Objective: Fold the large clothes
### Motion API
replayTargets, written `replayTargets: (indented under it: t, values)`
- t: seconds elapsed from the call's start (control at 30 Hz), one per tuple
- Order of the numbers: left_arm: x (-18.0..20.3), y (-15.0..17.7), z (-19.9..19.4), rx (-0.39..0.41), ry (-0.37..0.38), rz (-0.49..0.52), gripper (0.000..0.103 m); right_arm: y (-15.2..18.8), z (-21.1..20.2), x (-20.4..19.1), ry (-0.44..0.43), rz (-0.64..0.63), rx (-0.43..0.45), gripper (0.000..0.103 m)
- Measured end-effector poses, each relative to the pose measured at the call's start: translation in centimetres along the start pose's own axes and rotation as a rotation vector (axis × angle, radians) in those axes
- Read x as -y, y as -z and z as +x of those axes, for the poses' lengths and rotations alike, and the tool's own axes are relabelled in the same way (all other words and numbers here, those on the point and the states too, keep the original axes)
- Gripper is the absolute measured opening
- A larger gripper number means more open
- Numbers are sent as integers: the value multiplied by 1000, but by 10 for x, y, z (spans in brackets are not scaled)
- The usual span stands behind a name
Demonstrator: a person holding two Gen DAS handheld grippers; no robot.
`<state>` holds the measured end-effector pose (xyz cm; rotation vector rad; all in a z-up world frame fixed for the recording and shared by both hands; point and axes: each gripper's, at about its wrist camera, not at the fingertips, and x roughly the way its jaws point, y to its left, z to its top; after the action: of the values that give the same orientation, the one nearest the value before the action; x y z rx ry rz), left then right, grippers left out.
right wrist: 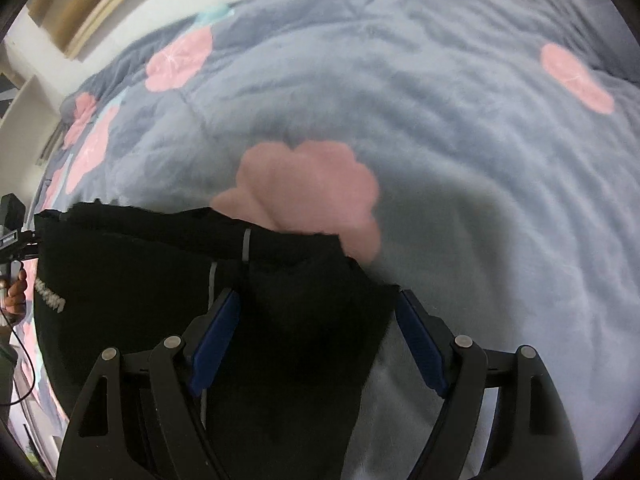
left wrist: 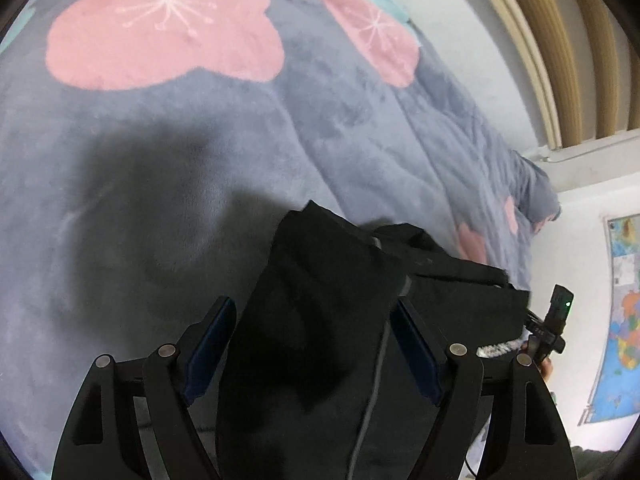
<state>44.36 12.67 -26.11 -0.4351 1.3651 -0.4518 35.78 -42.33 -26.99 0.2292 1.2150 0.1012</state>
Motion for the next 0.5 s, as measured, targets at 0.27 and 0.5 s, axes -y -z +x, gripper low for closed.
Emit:
replayTargets:
  t: [0.27,0.5]
  values:
    - [31,16,-19,143,-119,132,19,8,-40,-34,114,-94,133,18]
    - [66,-18,-79,343,12,135,15,-37,-70,-49,250,-83,274,17]
